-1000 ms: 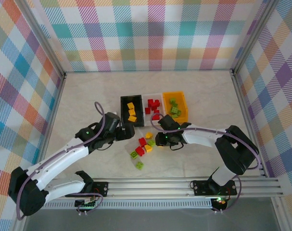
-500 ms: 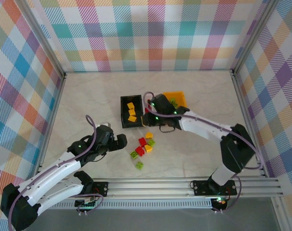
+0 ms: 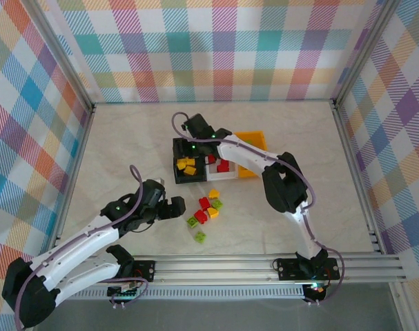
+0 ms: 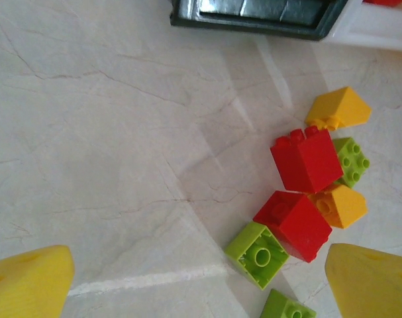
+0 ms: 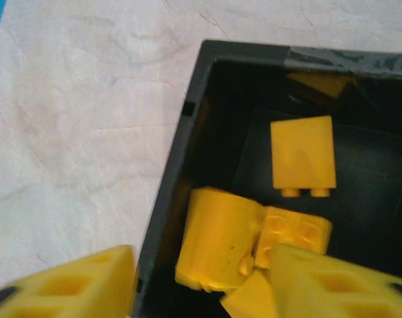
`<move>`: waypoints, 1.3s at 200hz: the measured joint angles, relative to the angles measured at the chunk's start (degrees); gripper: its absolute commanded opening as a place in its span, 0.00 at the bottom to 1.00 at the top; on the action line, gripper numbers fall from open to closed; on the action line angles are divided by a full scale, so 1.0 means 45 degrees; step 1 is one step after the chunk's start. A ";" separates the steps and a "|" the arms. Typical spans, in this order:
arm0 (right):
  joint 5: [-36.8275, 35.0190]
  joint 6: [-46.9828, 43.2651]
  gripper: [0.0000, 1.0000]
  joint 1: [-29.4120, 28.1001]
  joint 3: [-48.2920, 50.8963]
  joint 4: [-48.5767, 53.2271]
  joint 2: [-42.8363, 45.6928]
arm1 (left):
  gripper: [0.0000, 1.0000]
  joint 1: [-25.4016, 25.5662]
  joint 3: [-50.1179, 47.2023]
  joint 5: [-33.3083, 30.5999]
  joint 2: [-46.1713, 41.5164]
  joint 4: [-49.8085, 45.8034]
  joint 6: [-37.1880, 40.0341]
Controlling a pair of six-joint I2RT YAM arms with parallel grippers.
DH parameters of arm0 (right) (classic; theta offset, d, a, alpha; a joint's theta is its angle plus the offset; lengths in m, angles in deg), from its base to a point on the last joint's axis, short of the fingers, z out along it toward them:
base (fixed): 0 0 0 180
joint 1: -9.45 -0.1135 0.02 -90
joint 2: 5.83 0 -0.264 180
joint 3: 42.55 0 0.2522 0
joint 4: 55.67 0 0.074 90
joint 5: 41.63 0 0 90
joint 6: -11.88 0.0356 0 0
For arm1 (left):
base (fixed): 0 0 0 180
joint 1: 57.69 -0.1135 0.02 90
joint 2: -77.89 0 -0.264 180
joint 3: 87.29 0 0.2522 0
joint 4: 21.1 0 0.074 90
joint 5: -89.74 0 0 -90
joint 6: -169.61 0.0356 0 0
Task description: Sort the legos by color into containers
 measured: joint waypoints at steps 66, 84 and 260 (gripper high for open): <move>-0.0364 0.0180 0.85 0.0335 0.3492 -0.0874 0.3230 | 0.92 0.0899 0.0355 0.0942 0.2351 0.1112 0.0568; -0.0549 0.0291 0.86 0.0457 0.5081 -0.1146 0.4857 | 0.89 0.1341 0.0850 0.1083 0.3381 0.1229 0.0835; -0.1967 0.1214 0.89 0.1404 1.0462 -0.1627 1.0287 | 0.50 0.2905 0.2395 -0.0180 0.7859 0.0525 0.1953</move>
